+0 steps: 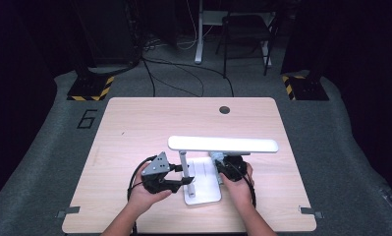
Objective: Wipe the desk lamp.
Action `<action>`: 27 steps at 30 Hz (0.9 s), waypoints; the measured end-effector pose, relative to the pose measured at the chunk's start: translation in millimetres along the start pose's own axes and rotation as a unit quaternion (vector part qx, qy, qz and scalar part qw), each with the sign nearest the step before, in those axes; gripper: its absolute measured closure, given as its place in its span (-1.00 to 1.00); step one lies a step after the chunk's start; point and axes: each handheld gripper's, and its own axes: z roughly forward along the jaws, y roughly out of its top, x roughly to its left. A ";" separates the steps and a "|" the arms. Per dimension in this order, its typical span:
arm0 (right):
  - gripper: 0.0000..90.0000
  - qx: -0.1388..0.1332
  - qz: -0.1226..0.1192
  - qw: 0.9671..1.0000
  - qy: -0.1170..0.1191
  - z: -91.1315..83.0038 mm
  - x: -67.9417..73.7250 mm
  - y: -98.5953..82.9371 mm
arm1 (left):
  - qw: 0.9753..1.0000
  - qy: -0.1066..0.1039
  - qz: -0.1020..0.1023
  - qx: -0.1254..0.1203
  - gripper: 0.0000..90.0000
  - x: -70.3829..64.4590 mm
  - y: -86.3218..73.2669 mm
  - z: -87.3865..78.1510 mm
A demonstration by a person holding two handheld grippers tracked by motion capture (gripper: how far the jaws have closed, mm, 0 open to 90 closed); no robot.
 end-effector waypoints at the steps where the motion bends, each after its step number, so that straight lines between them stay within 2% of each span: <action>1: 0.43 0.001 0.001 1.000 0.001 1.3 1.4 0.5 | 1.000 -0.002 0.000 0.002 0.18 -0.1 0.3 -0.2; 3: 0.48 0.003 -0.006 1.000 0.003 0.6 2.0 0.2 | 1.000 0.006 -0.002 -0.003 0.18 -1.8 0.0 0.9; 5: 0.50 0.008 0.001 1.000 0.008 -1.3 3.4 -0.9 | 1.000 0.008 -0.003 -0.004 0.18 -2.1 0.0 1.1; 6: 0.52 0.009 0.000 1.000 0.022 -5.3 0.9 -4.1 | 1.000 0.009 -0.003 -0.001 0.18 -2.6 0.1 0.7; 8: 0.52 0.014 0.011 0.999 0.038 -12.0 0.1 -9.5 | 1.000 0.011 -0.006 -0.004 0.18 -3.9 -0.1 1.5; 13: 0.52 0.030 0.002 0.997 0.065 -38.6 5.5 -29.9 | 1.000 0.016 -0.010 -0.005 0.19 -4.4 -0.2 1.5; 15: 0.52 0.032 -0.007 0.997 0.069 -51.3 9.5 -39.9 | 1.000 0.017 -0.010 -0.005 0.19 -4.5 -0.4 1.3; 17: 0.52 0.034 0.002 0.997 0.076 -63.6 14.4 -50.2 | 1.000 0.017 -0.010 -0.006 0.19 -4.3 -0.7 1.3; 18: 0.52 0.032 -0.012 0.996 0.077 -67.6 14.5 -53.9 | 1.000 0.016 -0.009 -0.006 0.19 -4.0 -0.7 1.3; 19: 0.52 0.032 -0.008 0.996 0.081 -71.5 16.2 -57.2 | 1.000 0.016 -0.009 -0.006 0.19 -4.0 -0.7 1.3; 22: 0.52 0.037 0.000 0.996 0.079 -75.2 18.5 -60.7 | 1.000 0.009 -0.009 -0.003 0.19 -2.8 -0.7 1.2; 24: 0.52 0.029 0.002 0.996 0.083 -69.9 15.7 -59.2 | 1.000 0.009 -0.010 -0.006 0.19 -2.2 -1.4 1.4; 25: 0.52 0.032 0.017 0.996 0.083 -68.1 16.0 -58.1 | 1.000 0.006 -0.009 -0.010 0.19 -1.9 -1.7 1.8; 26: 0.52 0.024 0.010 0.996 0.083 -64.7 13.7 -57.2 | 1.000 0.005 -0.007 -0.010 0.18 -1.3 -1.9 1.8; 27: 0.52 0.026 0.014 0.996 0.081 -62.2 12.9 -55.7 | 1.000 0.004 -0.004 -0.010 0.18 -0.1 -1.9 1.7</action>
